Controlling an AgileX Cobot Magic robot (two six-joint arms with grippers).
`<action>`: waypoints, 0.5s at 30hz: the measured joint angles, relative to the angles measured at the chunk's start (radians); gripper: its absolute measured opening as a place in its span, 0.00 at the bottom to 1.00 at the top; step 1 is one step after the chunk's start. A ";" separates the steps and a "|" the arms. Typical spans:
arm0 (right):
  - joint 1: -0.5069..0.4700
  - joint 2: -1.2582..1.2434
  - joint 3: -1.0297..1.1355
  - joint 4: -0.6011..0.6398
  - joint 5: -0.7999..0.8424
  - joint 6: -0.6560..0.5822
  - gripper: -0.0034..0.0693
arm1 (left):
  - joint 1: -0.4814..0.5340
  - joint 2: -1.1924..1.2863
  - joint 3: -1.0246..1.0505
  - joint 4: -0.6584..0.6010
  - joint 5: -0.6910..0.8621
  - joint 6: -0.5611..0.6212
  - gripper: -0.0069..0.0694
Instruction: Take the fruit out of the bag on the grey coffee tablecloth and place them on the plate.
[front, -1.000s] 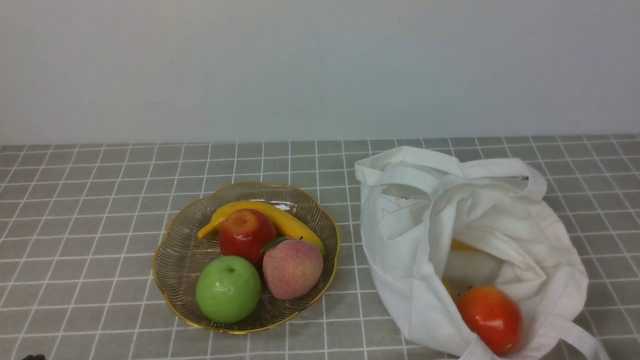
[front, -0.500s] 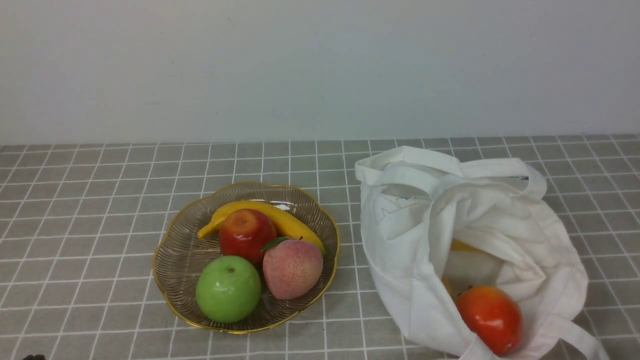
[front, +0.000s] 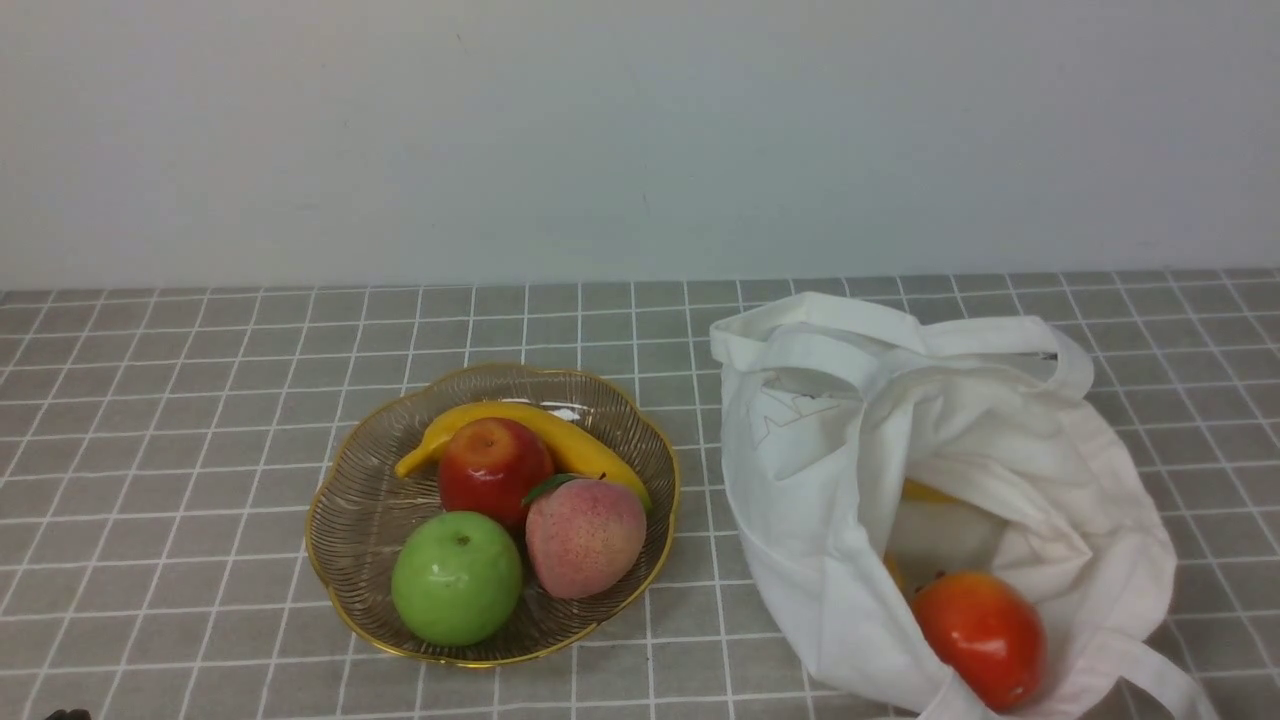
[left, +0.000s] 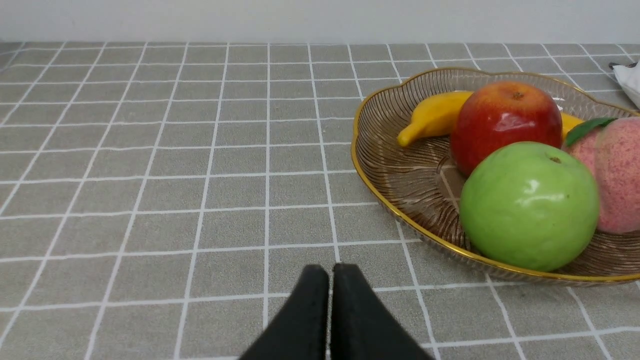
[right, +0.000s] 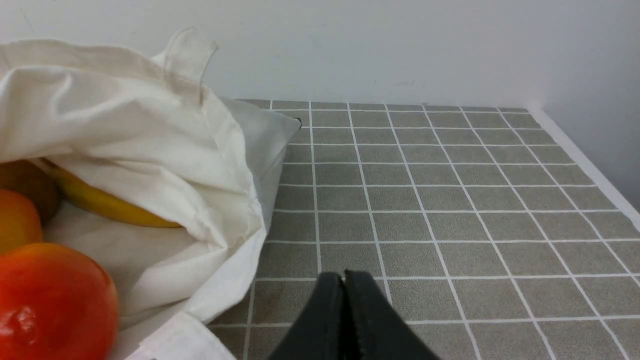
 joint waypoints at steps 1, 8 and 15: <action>0.000 0.000 0.000 0.000 0.000 0.000 0.03 | 0.000 0.000 0.000 0.000 0.000 0.000 0.08; 0.000 0.000 0.000 0.000 0.000 0.000 0.03 | 0.000 0.000 0.000 0.000 0.000 0.000 0.08; 0.000 0.000 0.000 0.000 0.000 0.011 0.03 | 0.000 0.000 0.000 0.000 0.000 0.000 0.08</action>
